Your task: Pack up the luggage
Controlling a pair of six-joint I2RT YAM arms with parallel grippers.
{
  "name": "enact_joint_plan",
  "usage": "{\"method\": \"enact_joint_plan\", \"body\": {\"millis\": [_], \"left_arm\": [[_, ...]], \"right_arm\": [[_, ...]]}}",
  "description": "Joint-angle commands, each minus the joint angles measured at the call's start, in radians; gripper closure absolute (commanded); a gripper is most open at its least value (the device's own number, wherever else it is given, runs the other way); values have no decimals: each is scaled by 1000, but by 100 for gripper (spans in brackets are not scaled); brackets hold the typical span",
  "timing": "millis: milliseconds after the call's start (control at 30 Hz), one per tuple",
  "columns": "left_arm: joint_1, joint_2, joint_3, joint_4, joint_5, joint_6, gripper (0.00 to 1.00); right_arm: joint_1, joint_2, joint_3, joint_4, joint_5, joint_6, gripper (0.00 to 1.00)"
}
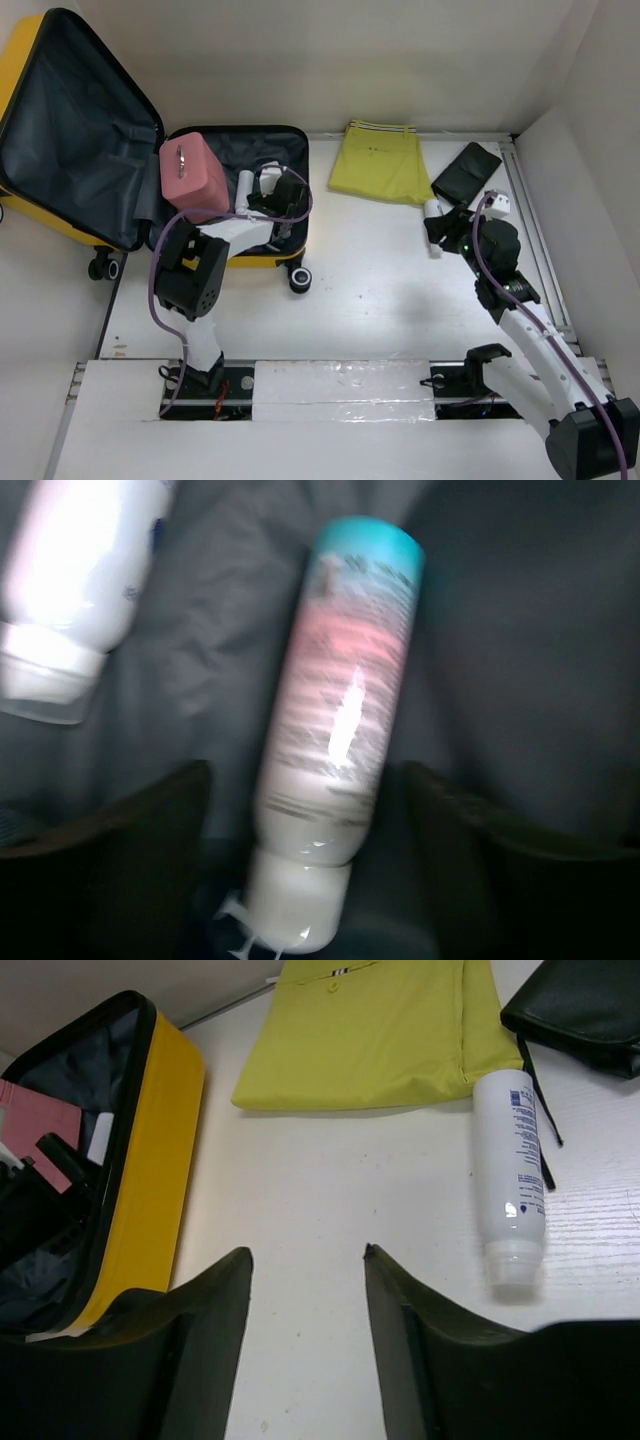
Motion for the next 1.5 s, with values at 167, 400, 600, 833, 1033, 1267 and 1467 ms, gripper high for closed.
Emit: {"method": "enact_joint_plan", "body": {"millis": [167, 400, 600, 833, 1033, 1267, 1467], "left_arm": [[-45, -165, 45, 56, -14, -40, 14], [-301, -233, 80, 79, -192, 62, 12], [-487, -63, 235, 59, -32, 62, 14], [-568, 264, 554, -11, 77, -7, 15], [-607, 583, 985, -145, 26, -36, 10], [-607, 775, 1200, -139, -38, -36, 10], [-607, 878, 1264, -139, -75, -8, 29]], "right_arm": [[10, 77, 12, 58, 50, -20, 39], [-42, 247, 21, 67, 133, 47, 29], [-145, 182, 32, 40, 117, 81, 40], [-164, -183, 85, -87, 268, 90, 89], [-164, -27, 226, -180, 67, 3, 82], [-164, -44, 182, -140, -59, -20, 74], [-164, -99, 171, -140, -91, -20, 62]]}}
